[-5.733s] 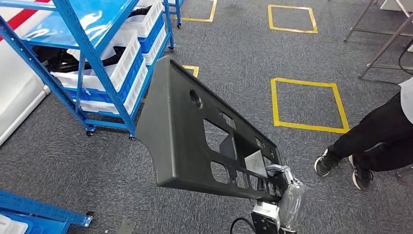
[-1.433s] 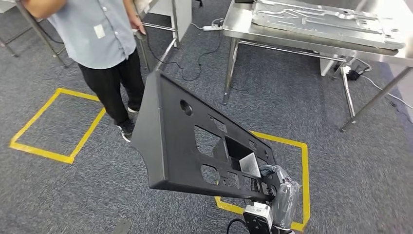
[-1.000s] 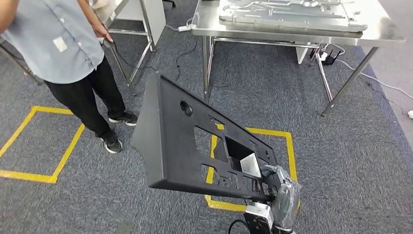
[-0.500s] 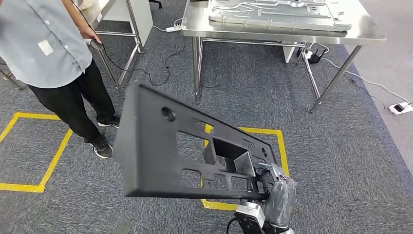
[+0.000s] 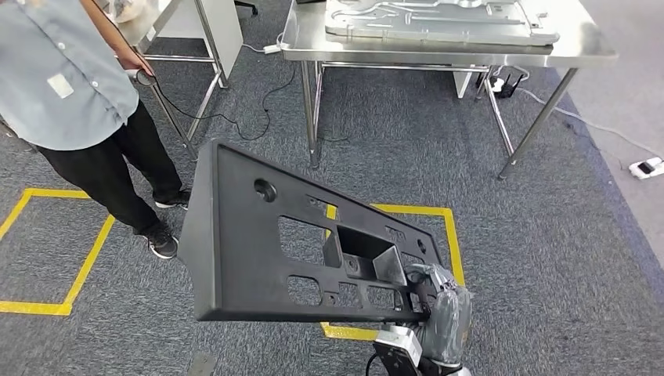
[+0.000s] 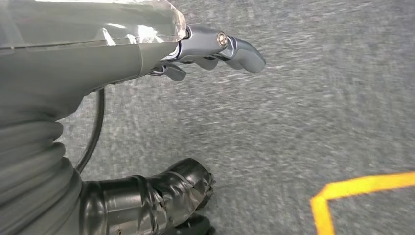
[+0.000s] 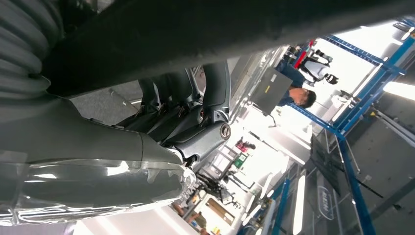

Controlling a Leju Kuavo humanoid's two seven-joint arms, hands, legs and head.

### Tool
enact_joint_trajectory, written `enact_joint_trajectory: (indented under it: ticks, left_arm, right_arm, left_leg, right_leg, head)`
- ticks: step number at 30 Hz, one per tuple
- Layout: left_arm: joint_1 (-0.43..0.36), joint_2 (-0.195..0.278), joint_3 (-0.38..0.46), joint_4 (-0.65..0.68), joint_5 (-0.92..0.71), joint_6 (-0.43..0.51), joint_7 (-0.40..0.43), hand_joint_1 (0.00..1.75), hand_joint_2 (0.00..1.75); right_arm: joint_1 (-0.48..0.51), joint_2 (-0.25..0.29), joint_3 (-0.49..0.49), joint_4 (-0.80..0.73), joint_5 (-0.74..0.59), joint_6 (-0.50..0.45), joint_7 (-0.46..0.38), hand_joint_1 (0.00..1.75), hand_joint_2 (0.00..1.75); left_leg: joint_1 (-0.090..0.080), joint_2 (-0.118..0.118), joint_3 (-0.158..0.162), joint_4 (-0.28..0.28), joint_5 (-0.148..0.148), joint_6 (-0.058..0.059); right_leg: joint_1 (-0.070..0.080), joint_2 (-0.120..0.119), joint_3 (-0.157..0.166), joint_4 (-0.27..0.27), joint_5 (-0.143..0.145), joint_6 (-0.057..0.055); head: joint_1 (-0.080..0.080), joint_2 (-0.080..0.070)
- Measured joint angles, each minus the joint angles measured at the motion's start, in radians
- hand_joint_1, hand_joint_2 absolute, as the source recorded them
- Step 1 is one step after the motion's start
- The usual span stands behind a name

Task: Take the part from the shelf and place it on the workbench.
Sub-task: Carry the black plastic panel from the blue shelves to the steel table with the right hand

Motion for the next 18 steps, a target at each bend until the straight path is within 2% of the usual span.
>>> enact_joint_trajectory:
  ticks: [1, 3, 4, 5, 6, 8, 9, 10, 12, 14, 15, 16, 17, 18]
  left_arm:
    - [0.0, 0.0, 0.0, 0.0, 0.0, 0.0, 0.0, 0.0, 1.75]
    - [0.002, 0.001, 0.0, 0.0, 0.0, 0.0, 0.0, 0.0, 1.75]
    - [0.004, 0.001, 0.0, 0.0, -0.001, 0.0, 0.0, 0.0, 1.75]
    - [0.006, 0.001, 0.0, 0.0, -0.001, 0.001, 0.0, 0.0, 1.75]
    - [0.008, 0.001, 0.0, 0.0, -0.001, 0.001, 0.0, 0.0, 1.75]
    - [0.01, 0.003, 0.0, 0.0, -0.002, 0.003, 0.0, 0.0, 1.75]
    - [0.01, 0.005, 0.0, 0.0, -0.002, 0.003, 0.0, 0.0, 1.75]
    - [0.009, 0.007, 0.0, 0.0, -0.003, 0.003, -0.001, 0.0, 1.75]
    - [0.009, 0.01, 0.0, 0.0, -0.003, 0.004, -0.001, 0.0, 1.75]
    - [0.009, 0.009, 0.0, 0.0, -0.004, 0.005, -0.001, 0.0, 1.75]
    - [0.009, 0.009, 0.0, 0.0, -0.004, 0.006, -0.001, 0.0, 1.75]
    - [0.008, 0.009, 0.0, 0.0, -0.005, 0.006, -0.001, 0.0, 1.75]
    - [0.007, 0.009, 0.0, 0.0, -0.006, 0.007, -0.001, 0.0, 1.75]
    - [0.007, 0.009, 0.0, 0.0, -0.007, 0.007, -0.001, 0.0, 1.75]
  right_arm:
    - [0.0, 0.0, 0.001, 0.0, -0.003, 0.0, -0.002, 1.75, 1.75]
    - [-0.001, 0.0, 0.001, 0.002, -0.01, 0.0, -0.006, 1.75, 1.75]
    - [-0.001, 0.0, 0.002, 0.003, -0.014, 0.0, -0.008, 1.75, 1.75]
    - [0.0, 0.0, 0.002, 0.004, -0.018, 0.0, -0.009, 1.75, 1.75]
    - [0.0, 0.0, 0.002, 0.005, -0.021, 0.0, -0.01, 1.75, 1.75]
    - [0.0, 0.0, 0.002, 0.006, -0.026, 0.0, -0.012, 1.75, 1.75]
    - [0.0, 0.0, 0.002, 0.007, -0.027, 0.0, -0.012, 1.75, 1.75]
    - [-0.001, 0.0, 0.002, 0.007, -0.027, 0.0, -0.012, 1.75, 1.75]
    - [-0.001, 0.0, 0.002, 0.009, -0.028, 0.0, -0.013, 1.75, 1.75]
    - [-0.003, 0.0, 0.003, 0.009, -0.029, 0.0, -0.013, 1.75, 1.75]
    - [-0.005, 0.0, 0.003, 0.009, -0.03, 0.0, -0.013, 1.75, 1.75]
    - [-0.007, 0.0, 0.003, 0.009, -0.031, 0.0, -0.014, 1.75, 1.75]
    - [-0.007, -0.001, 0.004, 0.01, -0.032, 0.0, -0.014, 1.75, 1.75]
    - [-0.008, -0.001, 0.004, 0.01, -0.034, 0.0, -0.014, 1.75, 1.75]
  left_leg:
    - [0.001, -0.001, -0.024, 0.049, -0.02, -0.003]
    - [0.001, -0.001, -0.107, 0.189, -0.068, -0.005]
    - [0.001, -0.001, -0.148, 0.245, -0.076, -0.005]
    - [0.001, -0.001, -0.174, 0.268, -0.064, -0.003]
    - [-0.001, -0.002, -0.179, 0.247, -0.028, 0.002]
    - [-0.008, -0.003, -0.148, 0.128, 0.067, 0.021]
    - [-0.014, -0.004, -0.127, 0.074, 0.097, 0.033]
    - [-0.021, -0.004, -0.111, 0.037, 0.104, 0.043]
    - [-0.031, -0.004, -0.092, 0.008, 0.088, 0.054]
    - [-0.025, -0.006, -0.061, -0.022, 0.078, 0.058]
    - [-0.019, -0.007, -0.041, -0.037, 0.075, 0.059]
    - [-0.013, -0.009, -0.021, -0.051, 0.071, 0.059]
    - [-0.01, -0.009, -0.005, -0.059, 0.065, 0.059]
    - [-0.007, -0.009, 0.011, -0.064, 0.055, 0.058]
  right_leg:
    - [-0.001, 0.0, 0.01, -0.003, -0.003, -0.008]
    - [0.004, -0.001, 0.026, -0.004, -0.017, -0.018]
    - [0.007, 0.001, 0.035, -0.004, -0.025, -0.021]
    - [0.01, 0.004, 0.046, -0.004, -0.034, -0.022]
    - [0.014, 0.007, 0.059, -0.004, -0.044, -0.023]
    - [0.017, 0.012, 0.088, -0.006, -0.068, -0.022]
    - [0.019, 0.014, 0.097, -0.008, -0.079, -0.019]
    - [0.016, 0.014, 0.102, -0.01, -0.087, -0.014]
    - [0.011, 0.013, 0.114, -0.012, -0.089, -0.001]
    - [0.01, 0.011, 0.114, 0.011, -0.075, 0.009]
    - [0.01, 0.009, 0.095, 0.047, -0.064, 0.014]
    - [0.01, 0.008, 0.062, 0.099, -0.06, 0.02]
    - [0.007, 0.008, 0.019, 0.159, -0.067, 0.025]
    - [0.004, 0.007, -0.03, 0.213, -0.091, 0.031]
  head:
    - [-0.001, 0.0]
    - [-0.003, 0.0]
    - [-0.003, 0.0]
    - [-0.003, 0.0]
    - [-0.003, 0.0]
    - [-0.002, 0.0]
    - [0.0, 0.0]
    - [-0.001, 0.0]
    - [-0.005, 0.0]
    - [-0.009, 0.0]
    - [-0.008, 0.0]
    - [-0.007, 0.0]
    - [-0.005, 0.0]
    - [-0.004, 0.0]
